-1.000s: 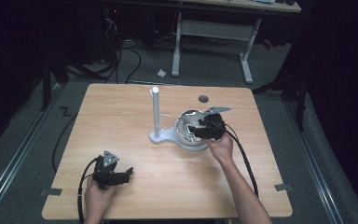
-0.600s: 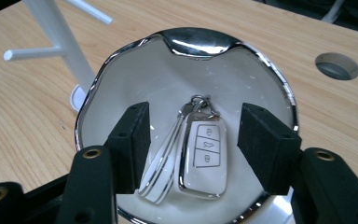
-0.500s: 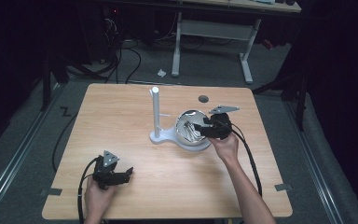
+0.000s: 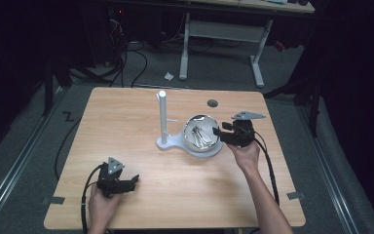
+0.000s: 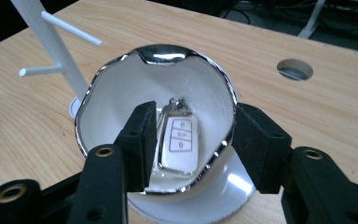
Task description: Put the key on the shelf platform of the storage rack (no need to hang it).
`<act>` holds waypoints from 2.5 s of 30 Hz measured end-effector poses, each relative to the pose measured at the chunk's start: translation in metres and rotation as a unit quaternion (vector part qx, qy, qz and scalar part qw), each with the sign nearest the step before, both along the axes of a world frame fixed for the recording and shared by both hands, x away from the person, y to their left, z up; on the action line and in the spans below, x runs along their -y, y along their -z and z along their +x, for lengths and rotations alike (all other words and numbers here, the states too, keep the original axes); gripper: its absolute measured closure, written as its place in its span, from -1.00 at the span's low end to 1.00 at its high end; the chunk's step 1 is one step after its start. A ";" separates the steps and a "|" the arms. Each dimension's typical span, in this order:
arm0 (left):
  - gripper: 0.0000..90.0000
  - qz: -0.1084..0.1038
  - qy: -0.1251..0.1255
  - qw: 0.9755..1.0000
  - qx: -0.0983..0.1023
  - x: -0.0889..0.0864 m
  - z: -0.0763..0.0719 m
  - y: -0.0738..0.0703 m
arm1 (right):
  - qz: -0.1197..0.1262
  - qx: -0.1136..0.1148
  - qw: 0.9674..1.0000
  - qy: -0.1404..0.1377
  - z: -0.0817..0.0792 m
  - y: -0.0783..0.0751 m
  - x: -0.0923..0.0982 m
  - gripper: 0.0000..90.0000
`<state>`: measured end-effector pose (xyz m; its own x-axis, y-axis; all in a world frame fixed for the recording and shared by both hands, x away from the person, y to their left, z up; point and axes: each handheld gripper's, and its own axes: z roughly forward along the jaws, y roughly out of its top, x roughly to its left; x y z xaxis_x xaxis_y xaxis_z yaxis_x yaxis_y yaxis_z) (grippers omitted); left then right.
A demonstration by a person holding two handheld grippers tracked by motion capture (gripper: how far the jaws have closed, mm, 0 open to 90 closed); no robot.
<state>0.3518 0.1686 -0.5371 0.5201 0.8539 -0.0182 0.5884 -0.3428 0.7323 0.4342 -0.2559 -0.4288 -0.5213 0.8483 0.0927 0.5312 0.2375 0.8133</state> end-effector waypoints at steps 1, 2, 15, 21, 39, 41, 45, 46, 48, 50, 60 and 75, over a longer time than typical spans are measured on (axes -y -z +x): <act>-0.62 0.000 0.000 1.000 0.000 0.000 0.000 0.000 | 0.001 -0.003 1.000 0.000 0.000 0.000 0.004 0.15; -0.62 -0.001 0.000 1.000 0.000 0.000 0.000 0.000 | 0.002 -0.007 1.000 0.003 -0.001 0.000 0.007 0.16; -0.62 0.000 0.000 1.000 0.000 0.000 0.000 0.000 | 0.031 0.005 0.999 0.025 -0.022 -0.010 0.047 0.18; -0.62 0.000 0.000 1.000 0.000 0.000 0.000 0.000 | 0.049 0.009 0.998 0.037 -0.035 -0.006 0.065 0.19; -0.62 0.000 0.000 1.000 0.000 0.000 0.000 0.000 | 0.066 0.012 0.996 0.055 -0.066 0.010 0.087 0.19; -0.62 0.000 0.000 1.000 0.000 0.000 0.000 0.000 | 0.069 0.012 0.996 0.055 -0.070 0.011 0.088 0.19; -0.62 -0.001 0.000 1.000 0.001 0.000 0.000 0.000 | 0.074 0.016 0.996 0.054 -0.073 0.013 0.088 0.19; -0.62 0.000 0.000 1.000 0.001 0.000 0.000 0.000 | 0.076 0.017 0.996 0.053 -0.076 0.014 0.088 0.19; -0.62 -0.001 -0.001 1.000 0.001 0.000 0.000 0.000 | 0.076 0.017 0.996 0.052 -0.077 0.014 0.087 0.19; -0.62 0.000 0.000 1.000 0.000 0.000 0.000 0.000 | 0.075 0.018 0.996 0.050 -0.079 0.015 0.086 0.18; -0.62 0.000 -0.001 1.000 0.001 0.000 0.000 0.000 | 0.084 0.021 0.995 0.039 -0.089 0.021 0.079 0.18; -0.62 0.000 -0.001 1.000 0.001 0.000 0.000 0.000 | 0.096 0.014 0.995 0.018 -0.099 0.036 0.063 0.18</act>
<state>0.3516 0.1684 -0.5372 0.5188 0.8547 -0.0182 0.5881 -0.3413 0.7332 0.3355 -0.3190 -0.4643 -0.4959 0.8342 0.2414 0.5134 0.0574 0.8562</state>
